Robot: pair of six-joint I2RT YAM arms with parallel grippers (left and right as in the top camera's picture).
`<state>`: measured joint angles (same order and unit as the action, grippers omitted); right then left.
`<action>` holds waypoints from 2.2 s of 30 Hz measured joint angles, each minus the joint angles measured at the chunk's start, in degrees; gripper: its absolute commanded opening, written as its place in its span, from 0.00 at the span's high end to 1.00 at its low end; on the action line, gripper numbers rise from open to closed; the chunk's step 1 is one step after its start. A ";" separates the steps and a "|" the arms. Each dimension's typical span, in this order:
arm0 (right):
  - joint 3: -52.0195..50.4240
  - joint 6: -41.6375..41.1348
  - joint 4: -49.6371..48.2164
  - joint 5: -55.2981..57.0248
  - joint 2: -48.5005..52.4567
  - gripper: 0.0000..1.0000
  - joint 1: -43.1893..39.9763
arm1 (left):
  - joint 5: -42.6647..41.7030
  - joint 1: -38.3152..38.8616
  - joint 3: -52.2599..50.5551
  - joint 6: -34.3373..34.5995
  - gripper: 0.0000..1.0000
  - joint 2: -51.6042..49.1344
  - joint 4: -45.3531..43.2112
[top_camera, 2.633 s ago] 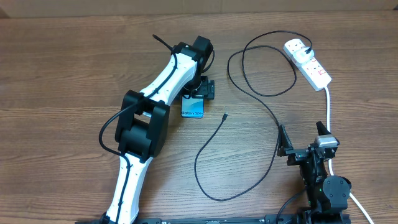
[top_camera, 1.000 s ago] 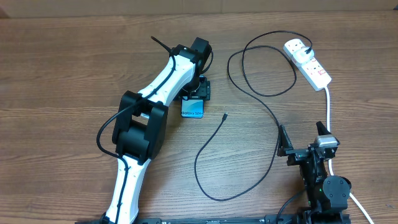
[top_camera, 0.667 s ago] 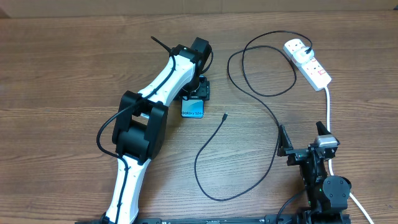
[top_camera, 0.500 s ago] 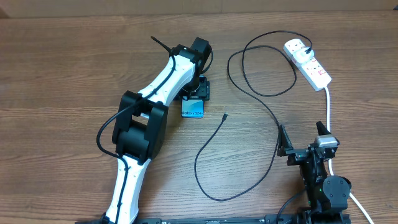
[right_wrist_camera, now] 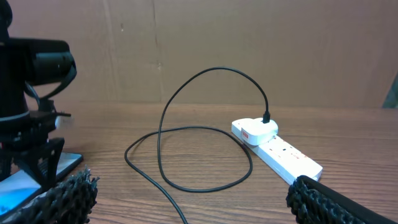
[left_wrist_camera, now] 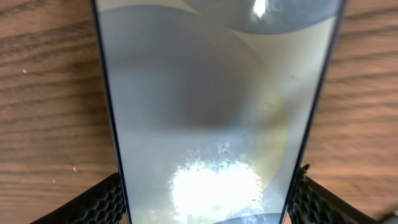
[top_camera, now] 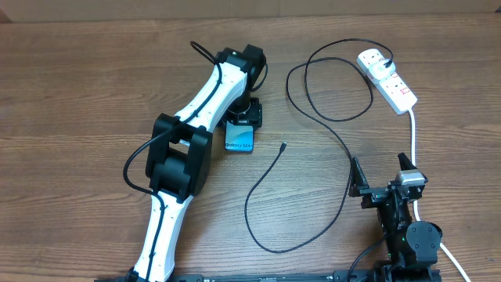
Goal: Plug charger to phone and switch on socket
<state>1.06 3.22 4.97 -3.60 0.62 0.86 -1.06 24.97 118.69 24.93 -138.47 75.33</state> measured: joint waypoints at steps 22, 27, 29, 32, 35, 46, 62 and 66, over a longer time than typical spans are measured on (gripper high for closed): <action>0.00 -0.02 0.00 0.00 0.00 0.00 0.00 | -21.94 -5.42 5.22 -3.96 0.27 -0.09 5.29; 0.00 0.02 0.00 0.02 0.00 0.00 0.00 | -24.35 -5.42 5.22 -4.15 0.27 -0.09 5.27; 0.00 0.00 0.00 0.00 0.00 0.00 0.00 | -26.53 -5.51 5.22 -4.17 0.27 -0.09 5.27; 0.00 0.00 -0.02 0.00 0.00 0.00 0.00 | -30.88 -5.99 5.22 -4.15 0.27 -0.09 5.25; 0.00 0.02 0.02 0.02 0.00 0.00 0.00 | -35.34 -6.73 5.22 -4.17 0.27 -0.09 5.25; 0.00 0.00 0.00 0.00 0.00 0.00 0.00 | -45.29 -11.91 5.22 -4.59 0.27 -0.09 5.29; 0.00 0.00 -0.04 0.00 0.00 0.00 0.00 | -34.45 -9.88 5.49 -9.88 0.00 -0.09 4.11; 0.00 0.00 0.00 0.00 0.00 0.00 0.00 | -22.80 -5.77 5.49 -10.43 0.00 -0.09 0.87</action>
<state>1.06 3.22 4.97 -3.60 0.62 0.86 -23.86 19.20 124.18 14.50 -138.56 76.20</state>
